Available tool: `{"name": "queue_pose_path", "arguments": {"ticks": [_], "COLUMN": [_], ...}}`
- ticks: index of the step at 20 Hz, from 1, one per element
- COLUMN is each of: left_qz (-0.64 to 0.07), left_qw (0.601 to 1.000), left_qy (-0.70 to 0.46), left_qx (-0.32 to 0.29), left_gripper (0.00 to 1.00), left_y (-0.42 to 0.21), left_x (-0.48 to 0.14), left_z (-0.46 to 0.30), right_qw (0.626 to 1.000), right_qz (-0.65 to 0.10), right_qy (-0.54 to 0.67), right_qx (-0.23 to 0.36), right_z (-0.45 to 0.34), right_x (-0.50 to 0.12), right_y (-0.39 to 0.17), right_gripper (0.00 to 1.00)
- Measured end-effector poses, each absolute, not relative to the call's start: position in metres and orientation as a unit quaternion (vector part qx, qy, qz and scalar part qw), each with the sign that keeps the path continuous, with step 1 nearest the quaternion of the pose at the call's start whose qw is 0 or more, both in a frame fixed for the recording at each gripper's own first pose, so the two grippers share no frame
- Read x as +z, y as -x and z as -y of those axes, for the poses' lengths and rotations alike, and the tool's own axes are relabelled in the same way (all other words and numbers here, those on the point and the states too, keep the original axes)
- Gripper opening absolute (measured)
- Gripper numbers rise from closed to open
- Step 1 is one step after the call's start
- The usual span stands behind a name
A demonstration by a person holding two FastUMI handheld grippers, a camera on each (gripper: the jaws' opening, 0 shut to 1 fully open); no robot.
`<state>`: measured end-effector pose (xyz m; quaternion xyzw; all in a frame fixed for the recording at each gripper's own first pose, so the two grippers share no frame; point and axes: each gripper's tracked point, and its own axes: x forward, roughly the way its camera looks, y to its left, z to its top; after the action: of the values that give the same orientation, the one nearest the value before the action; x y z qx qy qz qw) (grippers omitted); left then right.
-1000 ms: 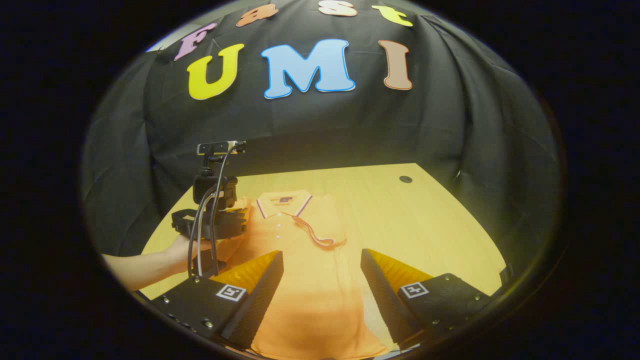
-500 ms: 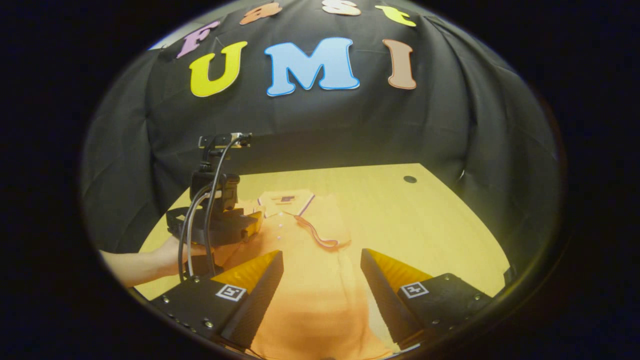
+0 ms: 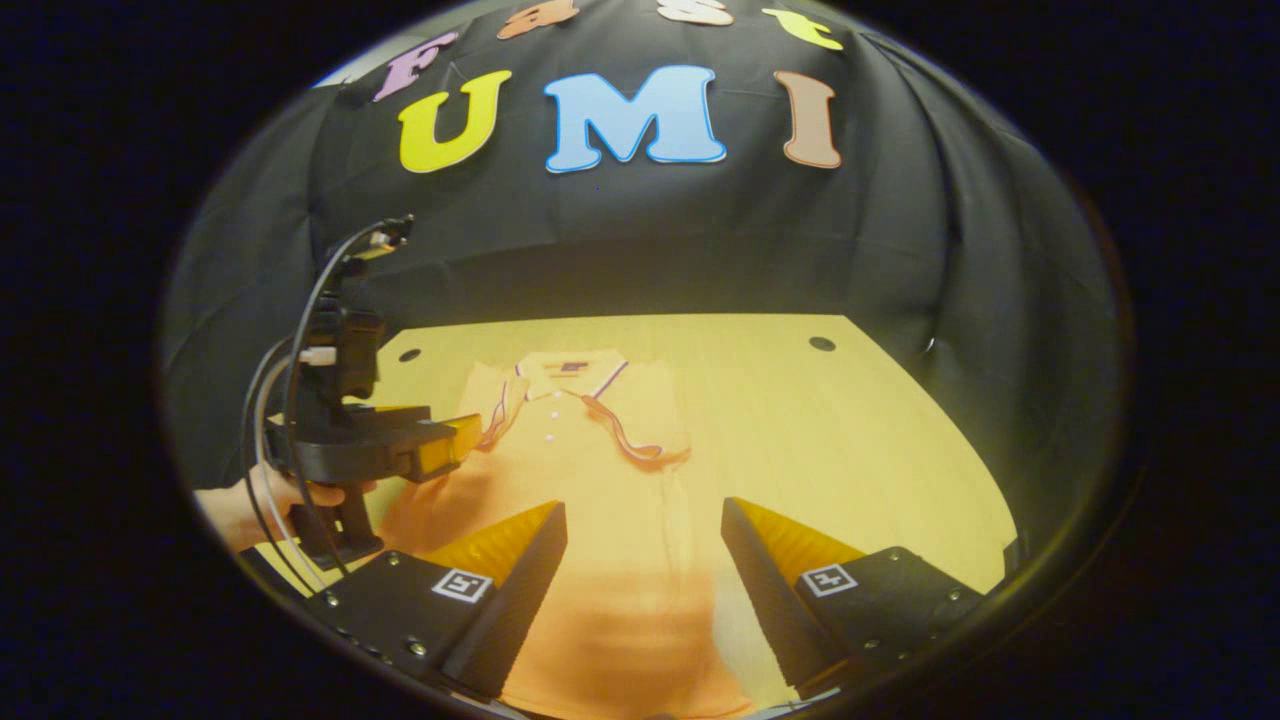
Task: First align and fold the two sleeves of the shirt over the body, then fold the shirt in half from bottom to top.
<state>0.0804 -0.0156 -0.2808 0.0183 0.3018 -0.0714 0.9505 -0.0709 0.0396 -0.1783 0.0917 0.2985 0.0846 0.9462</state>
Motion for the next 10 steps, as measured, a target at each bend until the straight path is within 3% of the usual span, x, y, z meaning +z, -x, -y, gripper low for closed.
{"name": "queue_pose_path", "arguments": {"ticks": [10], "left_qz": [-0.349], "left_qw": [0.935], "left_qy": [-0.003], "left_qx": [-0.07], "left_gripper": [0.95], "left_y": [0.06], "left_x": [-0.297], "left_z": [-0.004], "right_qw": [0.923], "right_qz": [-0.36], "right_qy": [-0.078], "right_qx": [0.113], "right_z": [-0.04], "right_x": [-0.238], "right_y": [0.138], "right_gripper": [0.96]}}
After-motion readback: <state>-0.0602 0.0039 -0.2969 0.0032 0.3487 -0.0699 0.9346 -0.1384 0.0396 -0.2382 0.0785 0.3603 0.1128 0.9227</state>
